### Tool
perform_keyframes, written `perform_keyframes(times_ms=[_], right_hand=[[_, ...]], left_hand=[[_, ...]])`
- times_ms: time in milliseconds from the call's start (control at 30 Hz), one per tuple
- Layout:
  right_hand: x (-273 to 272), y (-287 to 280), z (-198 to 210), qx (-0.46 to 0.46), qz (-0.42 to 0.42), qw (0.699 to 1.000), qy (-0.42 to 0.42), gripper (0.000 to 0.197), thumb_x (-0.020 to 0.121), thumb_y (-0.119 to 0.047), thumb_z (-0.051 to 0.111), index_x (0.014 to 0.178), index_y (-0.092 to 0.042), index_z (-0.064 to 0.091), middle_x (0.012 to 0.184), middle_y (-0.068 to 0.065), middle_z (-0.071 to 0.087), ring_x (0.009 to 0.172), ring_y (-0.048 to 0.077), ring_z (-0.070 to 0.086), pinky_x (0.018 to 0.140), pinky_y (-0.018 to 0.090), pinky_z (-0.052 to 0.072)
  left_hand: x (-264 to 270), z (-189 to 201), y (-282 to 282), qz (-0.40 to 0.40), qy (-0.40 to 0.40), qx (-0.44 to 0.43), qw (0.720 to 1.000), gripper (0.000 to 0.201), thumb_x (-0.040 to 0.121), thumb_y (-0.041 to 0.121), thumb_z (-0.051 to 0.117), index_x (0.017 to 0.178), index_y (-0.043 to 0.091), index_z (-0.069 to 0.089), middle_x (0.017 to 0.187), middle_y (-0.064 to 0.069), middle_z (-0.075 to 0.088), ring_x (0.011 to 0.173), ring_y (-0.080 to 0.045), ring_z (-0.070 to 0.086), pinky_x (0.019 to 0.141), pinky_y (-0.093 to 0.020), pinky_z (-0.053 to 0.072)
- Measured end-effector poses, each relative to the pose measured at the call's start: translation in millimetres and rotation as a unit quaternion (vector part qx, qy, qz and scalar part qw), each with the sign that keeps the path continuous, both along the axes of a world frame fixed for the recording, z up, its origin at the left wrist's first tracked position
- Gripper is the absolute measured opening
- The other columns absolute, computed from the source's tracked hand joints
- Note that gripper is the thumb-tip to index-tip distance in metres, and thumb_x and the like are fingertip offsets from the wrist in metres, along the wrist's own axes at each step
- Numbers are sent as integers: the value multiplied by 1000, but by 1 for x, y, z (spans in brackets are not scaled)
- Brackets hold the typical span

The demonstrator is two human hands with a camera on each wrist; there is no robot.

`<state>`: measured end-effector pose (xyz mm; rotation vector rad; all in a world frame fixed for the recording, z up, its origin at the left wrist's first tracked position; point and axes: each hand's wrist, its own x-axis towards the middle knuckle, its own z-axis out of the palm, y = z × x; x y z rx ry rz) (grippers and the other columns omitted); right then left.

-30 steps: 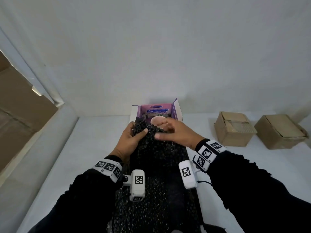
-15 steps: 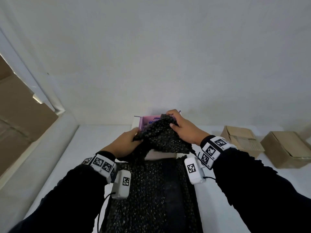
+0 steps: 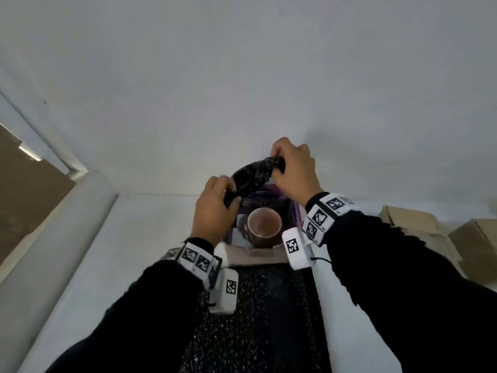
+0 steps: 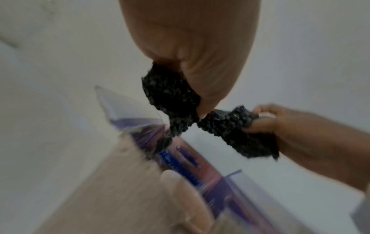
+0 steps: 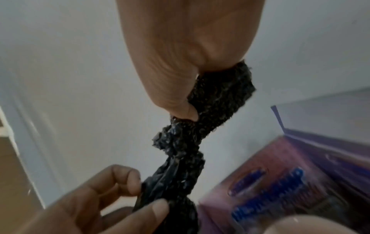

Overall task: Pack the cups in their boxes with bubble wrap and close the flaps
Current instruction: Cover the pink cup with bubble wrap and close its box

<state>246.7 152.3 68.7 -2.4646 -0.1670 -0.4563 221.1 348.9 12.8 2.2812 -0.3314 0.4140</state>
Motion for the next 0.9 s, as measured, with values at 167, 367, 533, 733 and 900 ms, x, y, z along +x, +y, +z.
perform_keyframes(times_ms=[167, 367, 533, 733, 900], right_hand=[[10, 16, -49, -99, 124, 987, 32, 20, 72, -1, 57, 80, -19, 57, 88, 0, 49, 84, 22, 48, 67, 38, 45], [16, 21, -86, -169, 142, 963, 157, 15, 85, -11, 52, 97, -19, 57, 105, 4, 55, 92, 27, 55, 70, 35, 43], [17, 19, -93, -246, 143, 936, 205, 34, 91, -25, 43, 123, -23, 54, 129, 2, 58, 121, 30, 45, 95, 46, 35], [19, 19, -97, -293, 112, 934, 172, 35, 91, -27, 47, 125, -29, 54, 132, 4, 48, 121, 31, 36, 96, 47, 32], [16, 17, -99, -217, 76, 966, 115, 14, 84, -9, 53, 96, -15, 52, 111, 9, 52, 104, 29, 48, 76, 36, 39]], left_hand=[[-2, -39, -4, -24, -49, 306, 950, 15, 79, 32, 57, 81, 23, 70, 91, 4, 64, 83, -26, 54, 68, -35, 34], [-7, -51, -4, -66, -57, 408, 909, 27, 80, 29, 40, 75, 20, 64, 64, 2, 64, 75, -23, 60, 94, -47, 36], [-5, -47, -8, -57, -47, 414, 907, 36, 80, 35, 39, 83, 16, 69, 101, -7, 63, 108, -29, 53, 102, -51, 31], [8, -45, -6, -55, 67, 496, 864, 52, 83, 43, 29, 125, 29, 57, 123, 4, 64, 147, -30, 12, 107, -67, -18], [7, -39, -15, -28, 98, 489, 866, 30, 80, 31, 51, 109, 28, 58, 110, 3, 65, 143, -33, 16, 102, -64, -24]])
